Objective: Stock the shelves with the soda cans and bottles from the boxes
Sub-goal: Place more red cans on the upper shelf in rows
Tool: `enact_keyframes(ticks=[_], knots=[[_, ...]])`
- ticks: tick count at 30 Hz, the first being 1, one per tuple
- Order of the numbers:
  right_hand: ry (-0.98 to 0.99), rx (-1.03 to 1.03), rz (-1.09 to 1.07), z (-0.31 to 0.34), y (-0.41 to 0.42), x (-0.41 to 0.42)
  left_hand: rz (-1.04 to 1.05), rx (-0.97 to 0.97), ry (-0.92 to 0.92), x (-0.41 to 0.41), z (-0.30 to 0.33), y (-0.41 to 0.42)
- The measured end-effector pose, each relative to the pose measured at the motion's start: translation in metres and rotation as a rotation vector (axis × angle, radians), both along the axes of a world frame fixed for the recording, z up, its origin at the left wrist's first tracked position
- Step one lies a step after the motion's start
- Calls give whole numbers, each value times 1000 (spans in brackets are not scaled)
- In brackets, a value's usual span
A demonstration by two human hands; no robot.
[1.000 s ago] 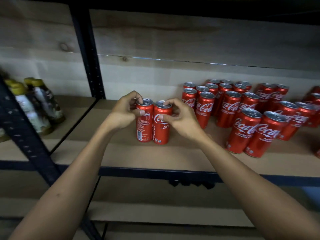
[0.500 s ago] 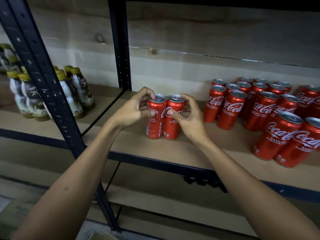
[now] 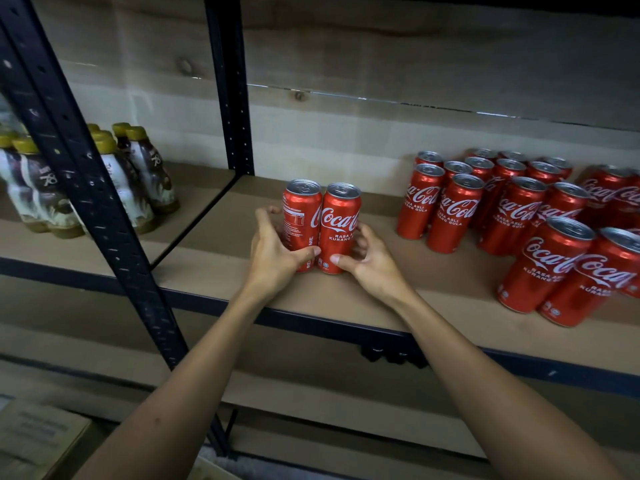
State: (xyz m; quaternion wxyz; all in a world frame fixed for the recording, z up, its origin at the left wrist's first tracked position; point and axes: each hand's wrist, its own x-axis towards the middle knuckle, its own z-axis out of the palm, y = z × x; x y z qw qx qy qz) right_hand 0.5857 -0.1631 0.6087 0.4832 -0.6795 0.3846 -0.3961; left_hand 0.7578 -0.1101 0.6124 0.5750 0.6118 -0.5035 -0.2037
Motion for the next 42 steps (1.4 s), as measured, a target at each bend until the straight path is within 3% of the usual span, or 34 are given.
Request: enact_keyframes(ticks=[9, 13, 18, 23, 28, 36, 42], knots=[[-18, 12, 7, 0, 6, 16, -319, 67, 106, 53, 3, 16], [5, 15, 39, 1, 11, 35, -368, 113, 112, 74, 9, 26], [2, -9, 33, 1, 15, 53, -348, 187, 48, 83, 9, 38], [11, -19, 25, 0, 15, 56, -75, 215, -91, 75, -6, 38], [61, -7, 86, -3, 7, 58, -12, 217, -79, 80, -6, 30], [13, 2, -36, 0, -10, 91, 51, 253, -149, 98, -4, -5], [78, -68, -141, -4, -43, 119, 37, 248, -57, 102, 1, -43]])
